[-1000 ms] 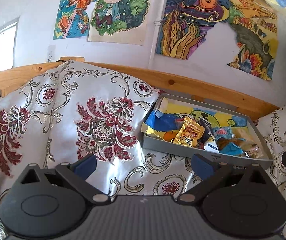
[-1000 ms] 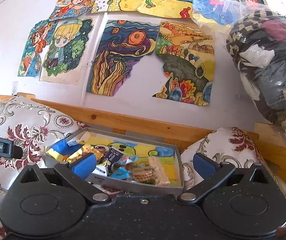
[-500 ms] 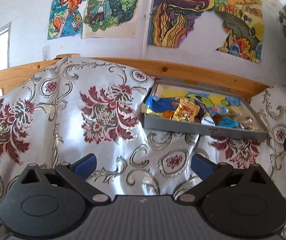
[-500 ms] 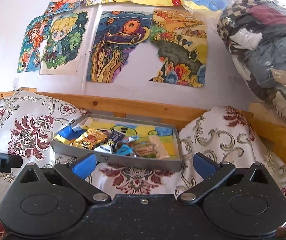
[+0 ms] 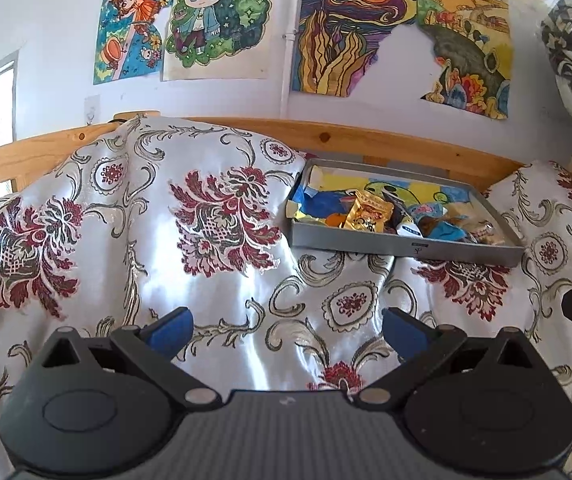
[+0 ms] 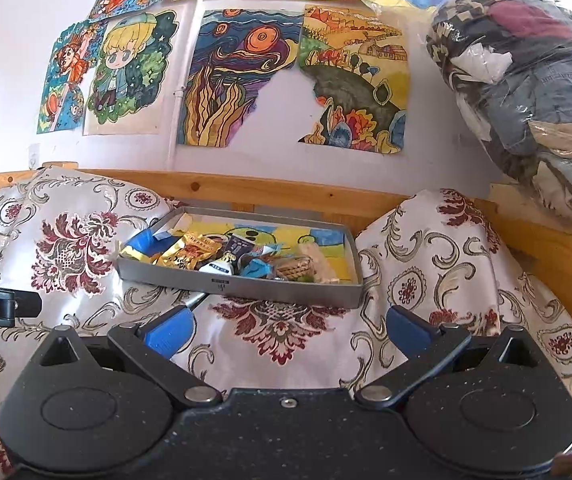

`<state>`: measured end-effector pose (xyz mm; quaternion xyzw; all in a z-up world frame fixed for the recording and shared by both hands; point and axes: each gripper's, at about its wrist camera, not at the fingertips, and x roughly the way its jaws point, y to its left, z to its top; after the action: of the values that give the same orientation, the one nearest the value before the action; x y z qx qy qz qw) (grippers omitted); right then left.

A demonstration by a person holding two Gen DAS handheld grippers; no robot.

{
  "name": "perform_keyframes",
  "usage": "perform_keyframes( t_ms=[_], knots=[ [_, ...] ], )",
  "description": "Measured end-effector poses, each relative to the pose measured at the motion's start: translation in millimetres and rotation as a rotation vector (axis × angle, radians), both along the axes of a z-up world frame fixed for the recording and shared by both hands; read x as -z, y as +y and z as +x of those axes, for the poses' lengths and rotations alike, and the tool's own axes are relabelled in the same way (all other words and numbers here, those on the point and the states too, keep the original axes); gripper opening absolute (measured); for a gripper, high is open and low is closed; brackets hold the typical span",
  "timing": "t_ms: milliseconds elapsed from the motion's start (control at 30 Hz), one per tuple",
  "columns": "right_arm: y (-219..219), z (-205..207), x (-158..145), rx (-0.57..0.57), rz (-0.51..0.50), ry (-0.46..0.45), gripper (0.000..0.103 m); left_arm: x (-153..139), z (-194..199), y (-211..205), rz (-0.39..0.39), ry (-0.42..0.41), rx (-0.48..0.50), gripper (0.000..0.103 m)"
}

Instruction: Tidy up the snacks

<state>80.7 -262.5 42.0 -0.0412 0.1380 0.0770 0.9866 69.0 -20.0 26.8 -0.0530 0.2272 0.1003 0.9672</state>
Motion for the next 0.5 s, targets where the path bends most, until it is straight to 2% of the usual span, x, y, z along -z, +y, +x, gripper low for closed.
perform_keyframes(
  t_ms=[267,500],
  knots=[
    [0.0,-12.4,4.2,0.006,0.027,0.055,0.102,8.1,-10.9,3.3,-0.013,0.034,0.025,0.102],
    [-2.1,-13.9,10.6,0.018,0.058,0.117,0.102,16.4,-16.0,6.2,-0.013,0.072,0.007,0.102]
  ],
)
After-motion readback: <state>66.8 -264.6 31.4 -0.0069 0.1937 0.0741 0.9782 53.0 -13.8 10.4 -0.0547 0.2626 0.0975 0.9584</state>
